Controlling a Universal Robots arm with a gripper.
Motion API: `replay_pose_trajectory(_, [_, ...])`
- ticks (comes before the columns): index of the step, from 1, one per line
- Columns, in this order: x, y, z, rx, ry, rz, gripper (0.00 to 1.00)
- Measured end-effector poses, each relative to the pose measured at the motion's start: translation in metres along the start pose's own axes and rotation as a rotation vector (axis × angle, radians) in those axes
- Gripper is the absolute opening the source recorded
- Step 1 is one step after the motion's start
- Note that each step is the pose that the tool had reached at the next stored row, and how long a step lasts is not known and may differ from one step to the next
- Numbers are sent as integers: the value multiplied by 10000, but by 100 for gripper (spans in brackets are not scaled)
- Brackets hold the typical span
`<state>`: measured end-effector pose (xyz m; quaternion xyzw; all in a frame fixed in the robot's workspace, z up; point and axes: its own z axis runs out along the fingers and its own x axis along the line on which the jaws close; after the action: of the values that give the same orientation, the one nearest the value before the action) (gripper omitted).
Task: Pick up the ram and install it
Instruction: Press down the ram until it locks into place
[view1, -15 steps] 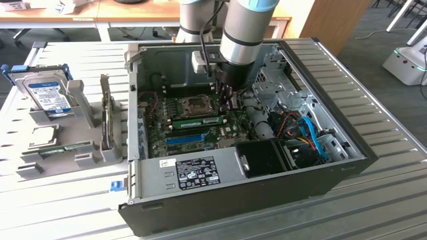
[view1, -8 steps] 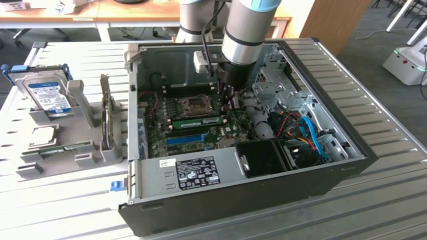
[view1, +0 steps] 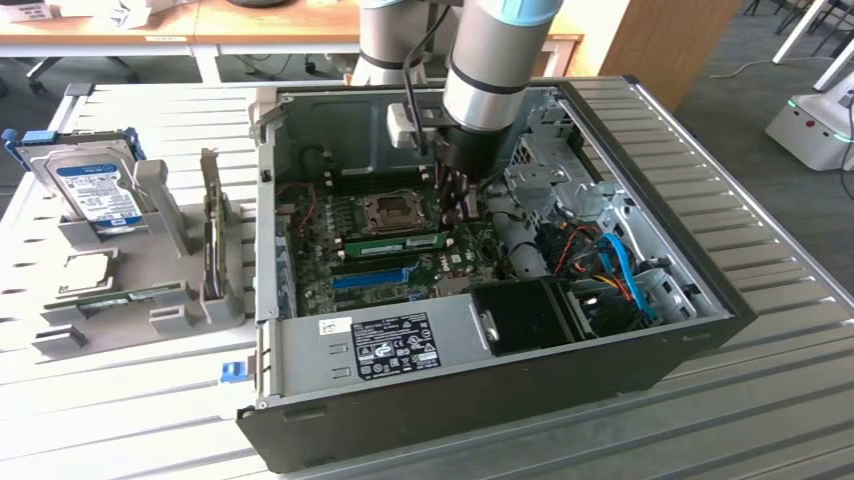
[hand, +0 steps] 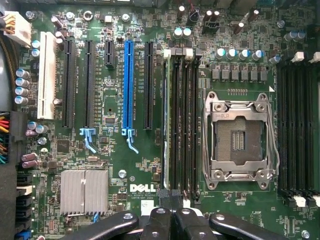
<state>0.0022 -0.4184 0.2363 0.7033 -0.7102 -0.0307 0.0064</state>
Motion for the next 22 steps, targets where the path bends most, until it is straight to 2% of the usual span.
replay_pose_trajectory(8, [0,-3,59,0,0,0,11])
replay_pose_trajectory(22, [2,-5,93,-1,2,0,11])
